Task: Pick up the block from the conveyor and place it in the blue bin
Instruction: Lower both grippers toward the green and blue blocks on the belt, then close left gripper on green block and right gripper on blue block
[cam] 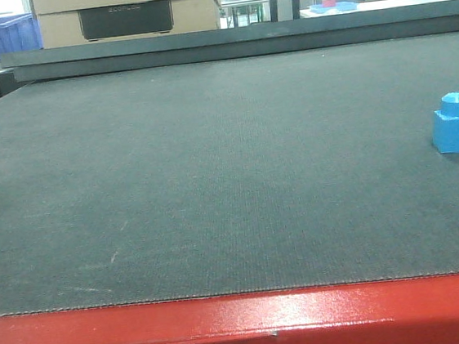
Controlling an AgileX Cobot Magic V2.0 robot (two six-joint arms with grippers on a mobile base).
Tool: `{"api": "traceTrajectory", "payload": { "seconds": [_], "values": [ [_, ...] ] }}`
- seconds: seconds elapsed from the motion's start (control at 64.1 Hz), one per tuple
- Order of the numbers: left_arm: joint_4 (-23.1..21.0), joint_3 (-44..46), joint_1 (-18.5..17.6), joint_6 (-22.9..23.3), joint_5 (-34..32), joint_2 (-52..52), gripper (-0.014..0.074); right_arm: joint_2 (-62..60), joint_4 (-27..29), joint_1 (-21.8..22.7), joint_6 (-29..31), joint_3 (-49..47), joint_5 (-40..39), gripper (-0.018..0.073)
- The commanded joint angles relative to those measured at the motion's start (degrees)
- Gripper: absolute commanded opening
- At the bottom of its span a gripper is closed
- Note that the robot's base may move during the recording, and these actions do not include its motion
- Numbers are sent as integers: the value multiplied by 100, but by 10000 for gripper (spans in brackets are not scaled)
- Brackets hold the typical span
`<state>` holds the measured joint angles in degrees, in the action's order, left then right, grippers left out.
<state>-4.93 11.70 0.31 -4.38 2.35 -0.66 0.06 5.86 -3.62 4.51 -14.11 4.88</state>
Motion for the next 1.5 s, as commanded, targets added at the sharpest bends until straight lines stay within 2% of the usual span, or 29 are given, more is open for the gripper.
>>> {"api": "traceTrajectory", "payload": {
  "seconds": [0.0, 0.078, 0.14, 0.234, 0.281, 0.406, 0.468, 0.515, 0.609, 0.765, 0.905, 1.124, 1.483],
  "values": [
    [24, 898, 5, 31, 683, -278, -109, 198, 6, 20, 1, -924, 599, -162],
    [24, 1654, 5, 31, 1434, -737, -69, 680, 6, 20, 1, -1617, 1089, -150],
    [24, 2187, 5, 31, 1976, -1138, 5, 1180, 6, 20, 1, -2051, 1332, -85],
    [24, 3021, 5, 31, 2719, -1872, 154, 1905, 6, 20, 1, -2712, 1685, 83],
    [24, 3321, 5, 31, 2936, -2178, 241, 2267, 6, 20, 1, -2924, 1791, 196],
    [24, 3882, -24, 31, 3194, -3022, 449, 2982, 6, 20, 1, -3263, 1576, 483],
    [12, 4006, -144, 31, 3149, -3292, 550, 3249, 6, 20, 1, -3344, 1376, 579],
    [12, 4070, -251, 31, 3134, -3455, 608, 3406, 6, 20, 1, -3408, 1309, 570],
    [39, 4160, -411, 31, 3118, -3739, 608, 3732, 6, -81, 1, -3586, 1515, 570],
    [39, 4378, -516, 31, 3140, -4120, 608, 4590, 6, -510, 1, -4118, 2358, 570],
    [39, 4517, -540, 31, 3180, -4263, 608, 5682, 6, -785, -9, -4881, 3443, 570],
    [50, 4517, -618, 31, 3166, -4263, 608, 7232, -33, -700, -597, -5780, 4604, 570],
    [50, 4517, -618, 31, 3272, -4263, 608, 9230, -60, -319, -946, -6019, 4676, 570]
  ]
}}
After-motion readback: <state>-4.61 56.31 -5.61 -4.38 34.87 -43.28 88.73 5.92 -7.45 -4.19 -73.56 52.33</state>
